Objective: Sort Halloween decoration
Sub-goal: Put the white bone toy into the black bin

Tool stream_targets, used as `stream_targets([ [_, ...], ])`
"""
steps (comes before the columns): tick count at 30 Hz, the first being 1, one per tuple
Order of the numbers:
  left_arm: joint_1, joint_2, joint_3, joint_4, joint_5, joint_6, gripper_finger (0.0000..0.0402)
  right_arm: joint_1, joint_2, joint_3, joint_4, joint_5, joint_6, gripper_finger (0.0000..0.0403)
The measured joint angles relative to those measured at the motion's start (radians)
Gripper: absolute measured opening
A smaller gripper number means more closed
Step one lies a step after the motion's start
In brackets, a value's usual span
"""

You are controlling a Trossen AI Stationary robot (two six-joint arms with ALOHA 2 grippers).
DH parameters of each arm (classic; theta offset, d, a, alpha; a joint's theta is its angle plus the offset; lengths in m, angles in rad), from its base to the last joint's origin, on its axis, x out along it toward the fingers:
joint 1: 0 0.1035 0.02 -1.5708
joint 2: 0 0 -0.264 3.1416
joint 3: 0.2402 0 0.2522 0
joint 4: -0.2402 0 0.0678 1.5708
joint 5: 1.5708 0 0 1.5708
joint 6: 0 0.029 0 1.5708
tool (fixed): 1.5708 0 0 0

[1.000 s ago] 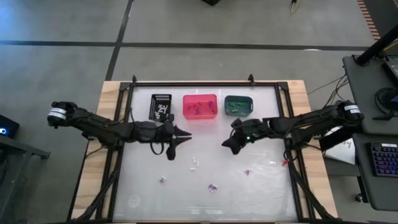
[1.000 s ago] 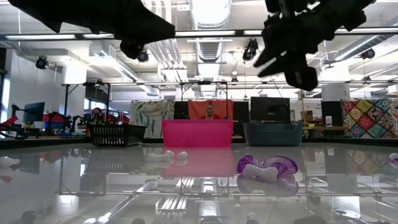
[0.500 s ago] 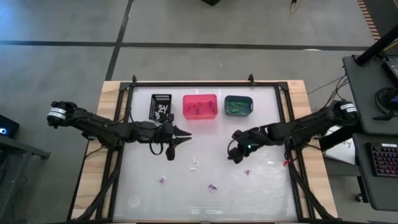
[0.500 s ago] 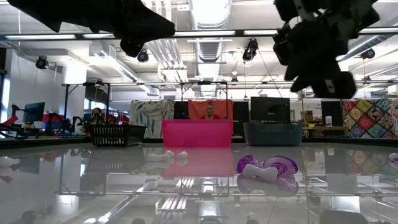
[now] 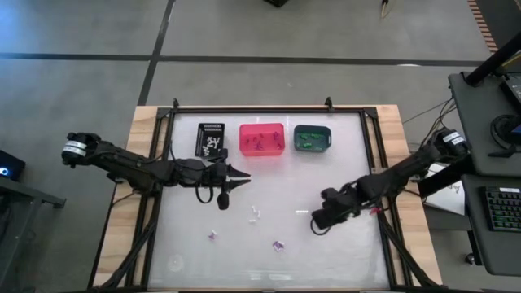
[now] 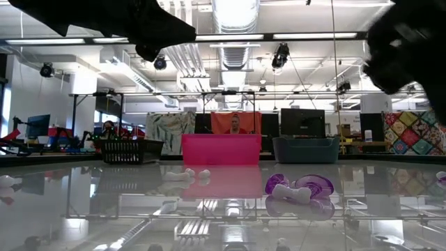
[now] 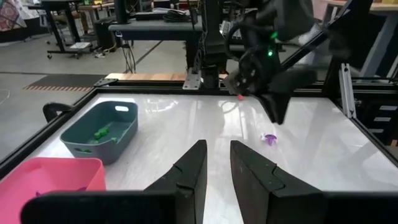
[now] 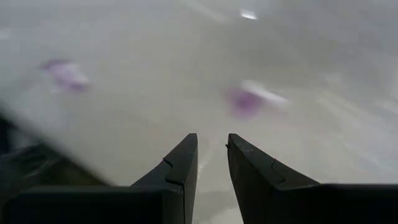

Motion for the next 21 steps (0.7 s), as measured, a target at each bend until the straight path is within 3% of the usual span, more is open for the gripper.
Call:
stream_targets([
  [5,0.002,0.000,0.000,0.000,-0.001,0.002,0.0055,0.036,0.000,0.000,-0.199,-0.020,0.026,0.0079],
  [9,0.002,0.000,0.000,0.001,-0.001,0.002,0.0055,0.066,0.001,0.000,-0.201,0.022,-0.415,0.0079],
  [13,0.002,0.000,0.001,0.001,-0.001,-0.001,0.0055,0.118,0.032,0.000,-0.212,0.132,-0.724,0.0079],
  [17,0.002,0.000,0.001,0.002,-0.001,-0.016,0.0055,0.142,0.069,0.000,-0.218,0.222,-0.828,0.0079],
  [21,0.002,0.000,0.001,0.003,-0.001,-0.023,0.0055,0.140,0.095,0.000,-0.186,0.245,-0.858,0.0079],
])
